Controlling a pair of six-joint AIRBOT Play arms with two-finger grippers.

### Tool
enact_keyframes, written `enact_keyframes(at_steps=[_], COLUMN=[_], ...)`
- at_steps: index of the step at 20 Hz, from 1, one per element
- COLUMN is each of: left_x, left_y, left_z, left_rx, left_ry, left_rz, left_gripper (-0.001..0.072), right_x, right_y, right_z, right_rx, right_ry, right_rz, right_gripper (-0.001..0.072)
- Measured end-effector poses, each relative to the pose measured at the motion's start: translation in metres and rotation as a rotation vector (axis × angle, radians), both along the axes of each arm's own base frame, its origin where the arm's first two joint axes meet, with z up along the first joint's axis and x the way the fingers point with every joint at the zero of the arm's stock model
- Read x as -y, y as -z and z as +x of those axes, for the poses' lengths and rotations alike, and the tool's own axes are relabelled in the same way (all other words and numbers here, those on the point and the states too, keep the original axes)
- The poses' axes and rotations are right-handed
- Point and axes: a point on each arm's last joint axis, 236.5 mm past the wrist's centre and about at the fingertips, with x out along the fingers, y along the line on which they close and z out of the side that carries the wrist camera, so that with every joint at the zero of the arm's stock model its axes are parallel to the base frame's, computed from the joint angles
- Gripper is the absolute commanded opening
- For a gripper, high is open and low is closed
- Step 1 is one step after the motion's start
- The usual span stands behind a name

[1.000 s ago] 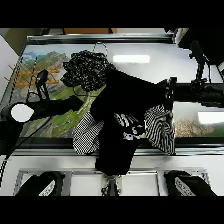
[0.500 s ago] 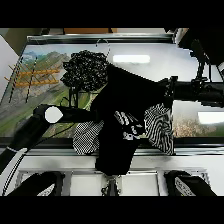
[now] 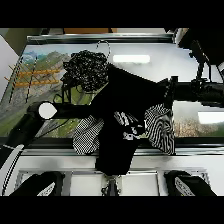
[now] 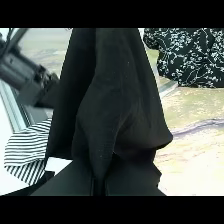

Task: Fold the clothes and pants, and hang the long-sleeved shirts on hangers.

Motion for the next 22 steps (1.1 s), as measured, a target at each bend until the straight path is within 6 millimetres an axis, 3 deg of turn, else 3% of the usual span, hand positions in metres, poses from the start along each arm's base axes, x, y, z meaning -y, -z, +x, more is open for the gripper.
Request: enact_keyframes(at_steps=[6,8,15,22], left_x=[-0.064,-0.077,-0.079,-0.1], left_y=[-0.041,-0.046,-0.025,-0.03], left_z=[0.012,0.012,0.016,0.023], left_rx=[0.09,0.097,0.032,0.051], left_ry=[-0.149,-0.181,-0.183,-0.244], left_rz=[-0.01,-0.01,0.001,0.0], left_gripper=[0.0012,0.0012,0.0012,0.0012], right_x=[0.0,-0.001,-0.007,-0.003], right_y=[-0.014,-0.019,-0.036,-0.024], right_z=[-0.018,-0.024,-0.037,-0.041], right_rx=[0.04,0.055,0.086,0.073], right_ry=[0.003,0.002,-0.013,-0.021], right_rz=[-0.026,-0.033,0.007,-0.052], right_gripper=[0.0013,0.0013,0.0012,0.0011])
